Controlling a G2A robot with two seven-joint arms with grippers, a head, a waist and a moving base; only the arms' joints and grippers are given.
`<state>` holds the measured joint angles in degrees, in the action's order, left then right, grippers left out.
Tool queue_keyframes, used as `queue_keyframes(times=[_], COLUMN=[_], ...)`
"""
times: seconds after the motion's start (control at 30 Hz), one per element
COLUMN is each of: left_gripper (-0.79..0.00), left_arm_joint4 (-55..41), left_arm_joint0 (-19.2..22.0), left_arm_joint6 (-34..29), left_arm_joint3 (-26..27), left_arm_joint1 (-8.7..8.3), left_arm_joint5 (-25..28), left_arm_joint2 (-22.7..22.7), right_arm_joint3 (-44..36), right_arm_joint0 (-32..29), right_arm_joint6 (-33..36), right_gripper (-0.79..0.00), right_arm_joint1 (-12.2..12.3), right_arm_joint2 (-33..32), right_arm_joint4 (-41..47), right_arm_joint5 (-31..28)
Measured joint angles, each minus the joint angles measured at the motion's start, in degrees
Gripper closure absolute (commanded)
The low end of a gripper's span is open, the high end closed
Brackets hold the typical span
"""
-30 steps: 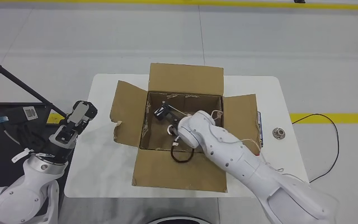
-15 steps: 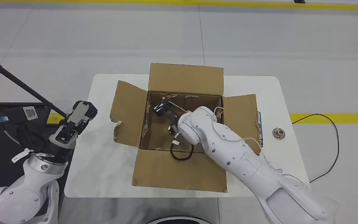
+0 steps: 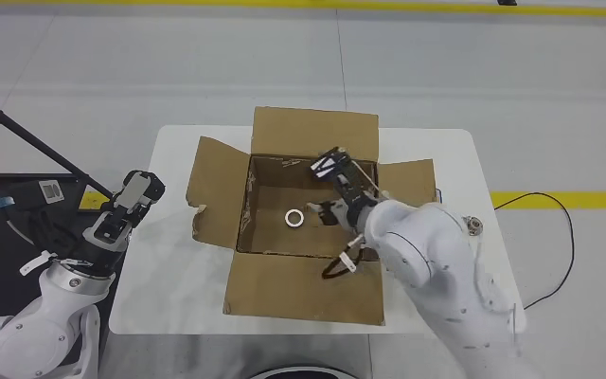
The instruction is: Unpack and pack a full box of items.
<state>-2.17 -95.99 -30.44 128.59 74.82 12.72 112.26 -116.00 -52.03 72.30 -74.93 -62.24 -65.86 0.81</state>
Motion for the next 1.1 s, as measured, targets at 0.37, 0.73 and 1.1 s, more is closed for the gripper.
queue_keyframes(times=[0.37, 0.73, 1.1], left_gripper=[-0.785, -0.785, -0.785], left_arm_joint4=[0.0, 0.0, 0.0], left_arm_joint0=[0.0, 0.0, 0.0], left_arm_joint6=[0.0, 0.0, 0.0], left_arm_joint3=[0.0, 0.0, 0.0], left_arm_joint1=[0.00, 0.00, 0.00], left_arm_joint5=[0.0, 0.0, 0.0], left_arm_joint2=[0.0, 0.0, 0.0], right_arm_joint3=[-1.3, 22.0, 33.3], right_arm_joint0=[-8.6, -5.1, -0.4], right_arm_joint6=[-1.6, 8.2, 8.0], right_gripper=[-0.699, -0.653, -0.342], right_arm_joint1=[3.3, 4.7, 5.4], right_arm_joint2=[-31.8, -38.6, -36.9], right_arm_joint4=[-14.3, -10.3, -8.8], right_arm_joint5=[1.7, -3.2, -4.0])
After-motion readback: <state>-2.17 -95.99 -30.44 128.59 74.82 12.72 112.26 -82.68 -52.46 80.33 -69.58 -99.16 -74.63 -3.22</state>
